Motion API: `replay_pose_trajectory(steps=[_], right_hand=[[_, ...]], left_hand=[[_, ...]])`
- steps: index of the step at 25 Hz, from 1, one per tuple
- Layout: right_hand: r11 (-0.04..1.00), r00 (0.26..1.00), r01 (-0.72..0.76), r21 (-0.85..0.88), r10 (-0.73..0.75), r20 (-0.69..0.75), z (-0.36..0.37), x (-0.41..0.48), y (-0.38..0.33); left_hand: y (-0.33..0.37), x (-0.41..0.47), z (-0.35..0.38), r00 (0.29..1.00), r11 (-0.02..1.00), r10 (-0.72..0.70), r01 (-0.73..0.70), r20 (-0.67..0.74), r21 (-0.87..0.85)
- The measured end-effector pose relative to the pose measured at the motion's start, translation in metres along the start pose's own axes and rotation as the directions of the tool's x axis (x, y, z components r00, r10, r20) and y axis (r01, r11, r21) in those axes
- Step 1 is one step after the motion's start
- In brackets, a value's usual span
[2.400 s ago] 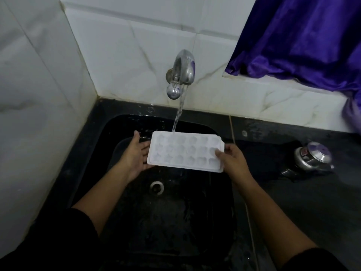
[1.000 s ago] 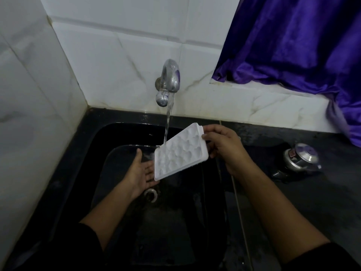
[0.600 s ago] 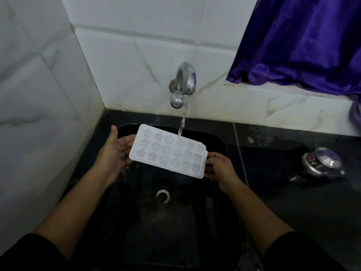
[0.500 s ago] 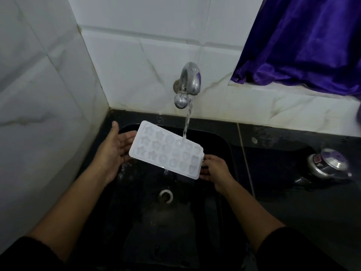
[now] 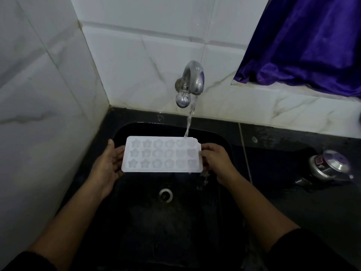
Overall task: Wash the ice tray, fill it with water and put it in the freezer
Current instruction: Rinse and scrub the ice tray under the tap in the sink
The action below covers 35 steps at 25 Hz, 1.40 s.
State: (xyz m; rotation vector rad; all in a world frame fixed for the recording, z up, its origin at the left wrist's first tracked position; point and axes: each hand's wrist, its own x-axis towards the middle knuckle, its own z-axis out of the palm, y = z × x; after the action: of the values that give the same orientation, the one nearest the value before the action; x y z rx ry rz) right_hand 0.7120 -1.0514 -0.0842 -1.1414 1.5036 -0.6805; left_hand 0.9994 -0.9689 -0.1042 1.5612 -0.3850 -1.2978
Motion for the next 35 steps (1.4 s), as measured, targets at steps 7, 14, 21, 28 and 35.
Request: replay_pose_trajectory(steps=[7, 14, 21, 28, 35], right_hand=[[0.995, 0.997, 0.067, 0.074, -0.063, -0.054, -0.038, -0.016, -0.025], [0.998, 0.994, 0.062, -0.003, -0.062, -0.088, -0.058, 0.016, -0.031], [0.951, 0.984, 0.179, -0.253, -0.167, 0.069, 0.005, 0.06, -0.065], [0.972, 0.973, -0.046, 0.229, -0.008, 0.231, 0.043, 0.088, -0.12], [0.972, 0.975, -0.168, 0.167, 0.139, 0.173, 0.023, 0.067, -0.079]], left_hand=[[-0.06, 0.018, 0.061, 0.95, 0.958, -0.28, 0.285, 0.142, -0.019], [-0.07, 0.019, 0.076, 0.922, 0.919, -0.298, 0.347, 0.247, -0.187], [-0.051, 0.036, 0.021, 1.0, 0.998, 0.012, -0.011, 0.018, -0.07], [-0.05, 0.018, 0.003, 0.997, 0.997, 0.075, -0.075, 0.006, -0.008], [-0.05, -0.003, 0.003, 0.987, 0.99, 0.134, -0.138, 0.087, 0.039]])
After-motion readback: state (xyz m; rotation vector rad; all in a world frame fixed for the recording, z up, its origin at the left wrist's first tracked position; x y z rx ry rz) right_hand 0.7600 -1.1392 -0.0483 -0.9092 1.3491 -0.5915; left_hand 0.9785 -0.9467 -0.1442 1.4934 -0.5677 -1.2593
